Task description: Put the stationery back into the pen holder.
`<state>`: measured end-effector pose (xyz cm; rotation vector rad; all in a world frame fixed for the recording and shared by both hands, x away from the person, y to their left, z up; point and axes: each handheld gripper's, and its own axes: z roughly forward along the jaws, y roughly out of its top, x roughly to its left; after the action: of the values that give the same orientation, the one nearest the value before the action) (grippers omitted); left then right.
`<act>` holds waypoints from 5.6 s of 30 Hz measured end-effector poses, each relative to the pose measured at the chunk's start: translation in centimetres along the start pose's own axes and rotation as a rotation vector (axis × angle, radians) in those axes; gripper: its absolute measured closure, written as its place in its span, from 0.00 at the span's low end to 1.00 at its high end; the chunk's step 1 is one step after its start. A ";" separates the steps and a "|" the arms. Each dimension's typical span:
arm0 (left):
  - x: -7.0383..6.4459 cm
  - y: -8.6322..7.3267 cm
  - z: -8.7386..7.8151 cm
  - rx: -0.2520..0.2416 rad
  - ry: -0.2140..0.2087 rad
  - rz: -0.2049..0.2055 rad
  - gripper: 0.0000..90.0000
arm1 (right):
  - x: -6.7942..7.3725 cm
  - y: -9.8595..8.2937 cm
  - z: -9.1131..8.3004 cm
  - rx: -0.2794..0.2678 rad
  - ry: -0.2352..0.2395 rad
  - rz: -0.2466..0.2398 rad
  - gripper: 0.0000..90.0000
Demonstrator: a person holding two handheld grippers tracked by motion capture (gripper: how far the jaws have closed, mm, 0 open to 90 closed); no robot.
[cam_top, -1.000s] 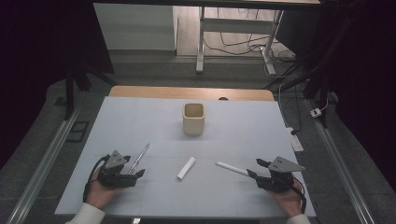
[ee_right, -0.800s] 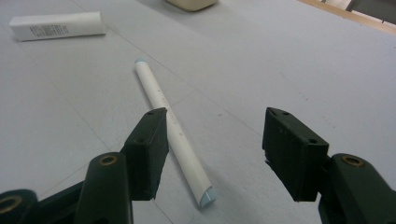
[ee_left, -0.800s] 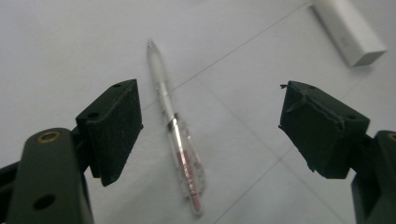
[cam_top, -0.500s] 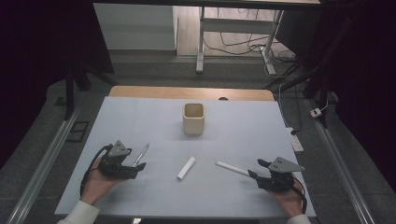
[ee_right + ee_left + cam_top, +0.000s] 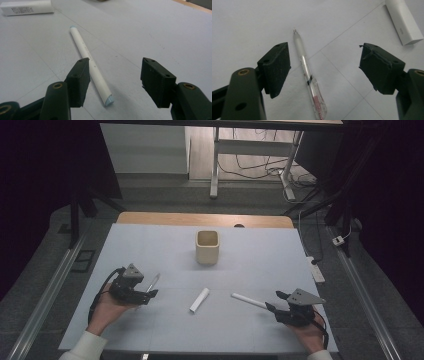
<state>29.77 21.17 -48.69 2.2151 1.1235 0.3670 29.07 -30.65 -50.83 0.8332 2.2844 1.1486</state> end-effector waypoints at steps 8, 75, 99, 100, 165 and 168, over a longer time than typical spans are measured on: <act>0.6 1.4 0.6 0.023 0.017 -0.009 0.28 | 0.1 0.0 0.0 0.003 0.000 -0.004 0.45; 3.5 3.6 7.1 0.237 0.023 -0.081 0.85 | -0.2 -0.4 0.0 0.011 -0.012 0.014 0.44; 3.3 3.7 6.1 0.188 0.008 -0.061 0.88 | -0.3 -0.4 -0.1 0.000 -0.003 0.030 0.44; 3.2 3.7 5.9 0.181 0.006 -0.062 0.88 | -0.3 -0.4 -0.1 0.000 -0.004 0.030 0.44; 1.8 5.0 -5.3 -0.417 -0.123 -0.066 0.88 | -0.5 -0.6 -0.1 0.002 -0.023 0.050 0.43; 1.3 5.2 -5.7 -0.428 -0.128 -0.054 0.88 | -0.7 -0.9 -0.2 -0.016 -0.023 0.080 0.44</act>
<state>31.01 22.19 -41.05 1.8032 0.9338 0.3952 29.18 -31.65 -51.34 0.9349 2.2378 1.1843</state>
